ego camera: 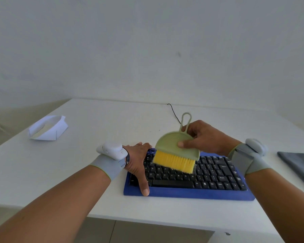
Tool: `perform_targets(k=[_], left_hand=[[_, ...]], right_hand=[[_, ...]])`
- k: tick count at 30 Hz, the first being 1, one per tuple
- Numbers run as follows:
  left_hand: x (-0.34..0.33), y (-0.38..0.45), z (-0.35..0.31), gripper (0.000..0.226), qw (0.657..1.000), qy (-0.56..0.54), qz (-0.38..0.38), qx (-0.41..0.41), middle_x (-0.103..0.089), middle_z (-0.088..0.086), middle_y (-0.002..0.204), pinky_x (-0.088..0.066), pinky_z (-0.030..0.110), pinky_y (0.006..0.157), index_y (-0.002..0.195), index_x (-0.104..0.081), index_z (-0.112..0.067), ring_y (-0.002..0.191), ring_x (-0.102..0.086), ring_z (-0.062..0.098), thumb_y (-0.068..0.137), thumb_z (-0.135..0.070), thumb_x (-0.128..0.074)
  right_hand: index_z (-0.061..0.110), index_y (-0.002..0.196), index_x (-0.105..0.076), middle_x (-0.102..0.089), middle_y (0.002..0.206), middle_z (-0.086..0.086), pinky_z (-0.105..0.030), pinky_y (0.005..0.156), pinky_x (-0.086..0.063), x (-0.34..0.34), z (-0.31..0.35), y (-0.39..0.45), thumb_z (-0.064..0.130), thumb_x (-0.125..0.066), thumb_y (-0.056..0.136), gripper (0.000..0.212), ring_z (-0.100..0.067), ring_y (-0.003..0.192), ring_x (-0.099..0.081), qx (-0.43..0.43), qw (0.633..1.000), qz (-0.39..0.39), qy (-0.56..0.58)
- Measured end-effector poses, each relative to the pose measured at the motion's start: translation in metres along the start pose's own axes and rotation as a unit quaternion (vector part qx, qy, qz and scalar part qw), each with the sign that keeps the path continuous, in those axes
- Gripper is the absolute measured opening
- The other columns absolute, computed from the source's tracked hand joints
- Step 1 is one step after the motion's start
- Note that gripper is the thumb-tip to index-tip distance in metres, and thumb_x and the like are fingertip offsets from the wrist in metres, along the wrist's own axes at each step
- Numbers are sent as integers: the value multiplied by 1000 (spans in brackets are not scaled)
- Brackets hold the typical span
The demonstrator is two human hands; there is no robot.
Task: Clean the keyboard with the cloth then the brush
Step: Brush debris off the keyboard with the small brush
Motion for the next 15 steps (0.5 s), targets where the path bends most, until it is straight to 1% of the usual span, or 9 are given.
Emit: perform_targets(k=[1,3,5,7,9,10,11,13,15], left_hand=[[0,0,0,148,1000,1,-1,1,-1,-2,165,-21,47,120,155,3,-34,151,-12,26,44,-64,-90],[1,1,1,149,1000,-1,1,4,-1,-2,165,-23,47,120,154,2,-35,151,-14,25,42,-65,-90],[1,2,1,150,1000,-1,2,4,-1,-1,165,-25,47,119,154,3,-34,150,-16,25,41,-65,-90],[0,2,1,150,1000,-2,4,5,0,0,165,-24,46,120,155,4,-32,151,-15,25,43,-65,-90],[-1,2,1,150,1000,-6,4,5,2,-1,165,-23,46,120,155,5,-32,151,-13,23,44,-64,-91],[-1,1,1,150,1000,-8,4,3,3,-1,165,-23,46,120,155,5,-33,151,-13,23,44,-64,-91],[-2,2,1,149,1000,-10,3,1,1,-1,165,-24,46,120,155,4,-33,151,-13,22,44,-63,-91],[-3,4,2,148,1000,-13,1,-4,-5,-2,164,-26,46,119,154,1,-32,150,-17,21,43,-63,-91],[-3,5,2,148,1000,-14,0,-7,-6,-3,164,-27,46,118,154,0,-33,150,-17,20,42,-63,-91]], right_hand=[[13,107,-67,-69,100,0,-35,87,-56,-6,-3,1,27,-76,82,30,-17,92,-67,-8,1000,22,-20],[13,111,-66,-67,102,2,-35,89,-55,-13,-9,6,28,-76,82,35,-16,94,-65,-17,999,-5,-48],[16,110,-69,-69,100,1,-36,86,-55,-10,-12,11,29,-75,82,31,-19,92,-65,-18,992,-102,-67],[22,107,-71,-70,93,-1,-34,77,-53,-2,-11,10,32,-72,83,26,-24,86,-65,-20,971,-211,-113],[23,105,-71,-70,89,-1,-32,73,-50,6,-4,7,31,-71,84,23,-25,83,-63,-7,955,-260,-141],[21,104,-71,-70,89,0,-31,74,-51,9,0,5,30,-72,83,22,-23,83,-64,8,962,-251,-106],[17,103,-71,-71,90,1,-31,75,-52,12,1,4,28,-74,83,22,-21,83,-65,19,975,-218,-44],[13,101,-70,-71,92,1,-27,76,-54,13,3,-2,26,-76,82,24,-17,86,-68,21,993,-106,48],[21,96,-67,-70,95,2,-25,78,-53,3,5,-8,29,-76,81,19,-15,89,-68,17,1000,22,13]])
Point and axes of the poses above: each hand's wrist, its own y-axis towards the middle knuckle, its own x-axis out of the back of the hand, z = x × y, the point moved 6 cm from there along y, towards the middle knuckle
